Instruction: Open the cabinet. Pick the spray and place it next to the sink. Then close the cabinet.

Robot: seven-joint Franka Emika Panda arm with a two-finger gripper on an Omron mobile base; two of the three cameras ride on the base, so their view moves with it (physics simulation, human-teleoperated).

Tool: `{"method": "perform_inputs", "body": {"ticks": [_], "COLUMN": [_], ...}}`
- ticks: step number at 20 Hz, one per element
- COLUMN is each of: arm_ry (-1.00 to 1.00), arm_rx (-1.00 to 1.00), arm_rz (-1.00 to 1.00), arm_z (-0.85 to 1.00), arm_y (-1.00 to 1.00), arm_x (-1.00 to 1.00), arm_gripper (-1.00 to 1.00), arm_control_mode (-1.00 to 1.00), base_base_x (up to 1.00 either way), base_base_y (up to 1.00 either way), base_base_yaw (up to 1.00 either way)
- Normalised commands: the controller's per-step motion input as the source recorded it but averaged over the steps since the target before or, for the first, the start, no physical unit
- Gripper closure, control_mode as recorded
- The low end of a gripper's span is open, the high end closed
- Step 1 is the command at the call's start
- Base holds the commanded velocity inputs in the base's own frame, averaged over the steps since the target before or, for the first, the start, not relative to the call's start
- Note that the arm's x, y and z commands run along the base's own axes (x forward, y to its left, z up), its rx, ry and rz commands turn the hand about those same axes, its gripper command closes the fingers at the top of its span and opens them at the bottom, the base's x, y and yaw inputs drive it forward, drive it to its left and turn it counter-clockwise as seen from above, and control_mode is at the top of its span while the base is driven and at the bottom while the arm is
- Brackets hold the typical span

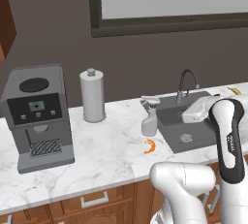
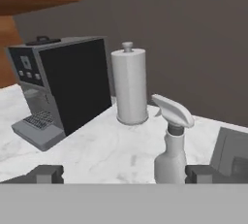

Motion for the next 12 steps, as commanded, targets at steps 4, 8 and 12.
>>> {"method": "perform_inputs", "body": {"ticks": [4, 8, 12], "arm_ry": [0.05, 0.05, 0.07], "arm_rx": [-0.07, 0.00, 0.00], "arm_rz": [-0.10, -0.13, -0.11], "arm_z": [0.41, 0.37, 0.34], "arm_y": [0.04, 0.05, 0.06], "arm_x": [-0.45, -0.45, -0.39], "arm_gripper": [-1.00, -1.00, -1.00], "arm_control_mode": [-1.00, -1.00, -1.00], "base_base_x": [0.00, 0.00, 0.00], "base_base_y": [0.00, 0.00, 0.00], "base_base_yaw": [0.00, 0.00, 0.00]}}
